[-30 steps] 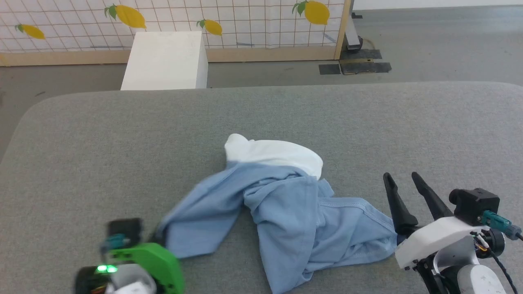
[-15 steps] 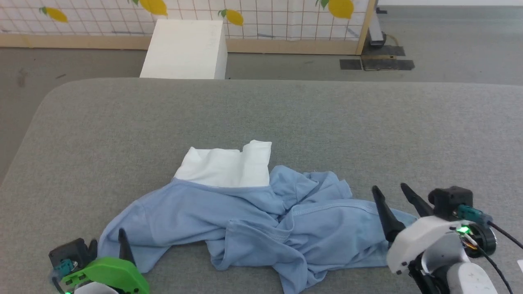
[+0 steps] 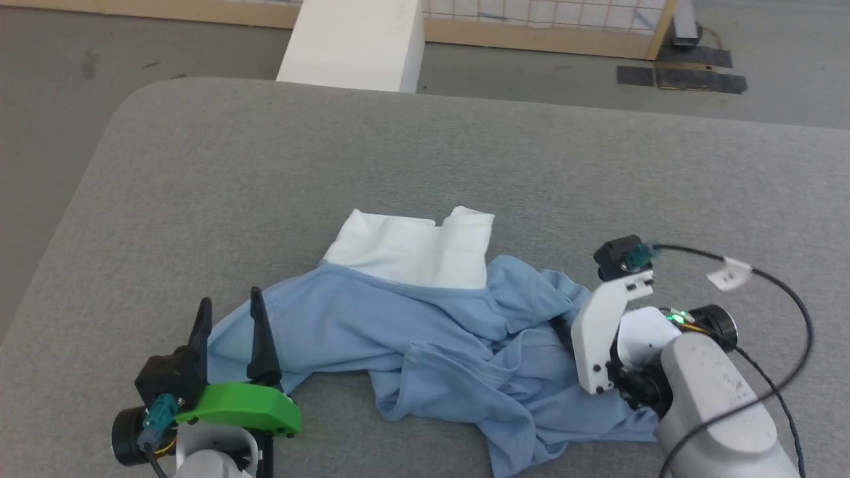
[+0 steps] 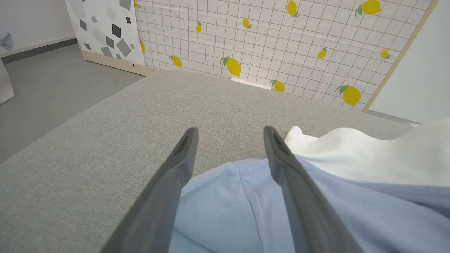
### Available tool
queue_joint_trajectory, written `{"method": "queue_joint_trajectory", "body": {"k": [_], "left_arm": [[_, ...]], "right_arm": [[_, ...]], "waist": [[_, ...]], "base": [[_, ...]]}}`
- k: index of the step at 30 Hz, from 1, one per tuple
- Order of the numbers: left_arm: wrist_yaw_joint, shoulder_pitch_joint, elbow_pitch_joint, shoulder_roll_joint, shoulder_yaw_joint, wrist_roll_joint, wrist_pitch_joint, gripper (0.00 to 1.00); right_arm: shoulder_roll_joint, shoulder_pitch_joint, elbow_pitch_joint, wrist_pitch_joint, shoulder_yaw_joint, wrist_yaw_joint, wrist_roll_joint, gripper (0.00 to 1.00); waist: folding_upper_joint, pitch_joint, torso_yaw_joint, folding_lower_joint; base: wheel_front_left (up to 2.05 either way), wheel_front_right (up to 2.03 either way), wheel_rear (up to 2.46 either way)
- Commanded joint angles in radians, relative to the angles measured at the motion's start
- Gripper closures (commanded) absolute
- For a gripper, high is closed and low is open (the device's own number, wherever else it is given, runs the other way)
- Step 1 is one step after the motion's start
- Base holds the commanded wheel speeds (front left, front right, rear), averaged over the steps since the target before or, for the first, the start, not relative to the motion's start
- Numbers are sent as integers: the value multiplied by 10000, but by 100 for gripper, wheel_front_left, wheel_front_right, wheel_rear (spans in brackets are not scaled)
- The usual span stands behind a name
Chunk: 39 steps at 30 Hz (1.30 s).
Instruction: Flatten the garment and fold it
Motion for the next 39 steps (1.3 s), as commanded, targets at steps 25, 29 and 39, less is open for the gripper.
{"method": "queue_joint_trajectory", "body": {"k": [25, 29, 39], "left_arm": [[-598, 24, 559, -96, 290, 555, -73, 0], [-785, -223, 849, -36, 74, 508, 243, 0], [-882, -1793, 1654, 298, -302, 454, 2837, 0]], "right_arm": [[-146, 2041, -2812, -1611, -6816, -13, -1387, 100], [-4, 2285, -2248, -1807, -7202, -13, -693, 0], [14, 3024, -2328, -4204, -6096, -13, -66, 0]], "waist": [[0, -305, -1712, 0], [0, -307, -1986, 0], [0, -325, -2244, 0]], "base": [[0, 0, 0], [0, 0, 0], [0, 0, 0]]}}
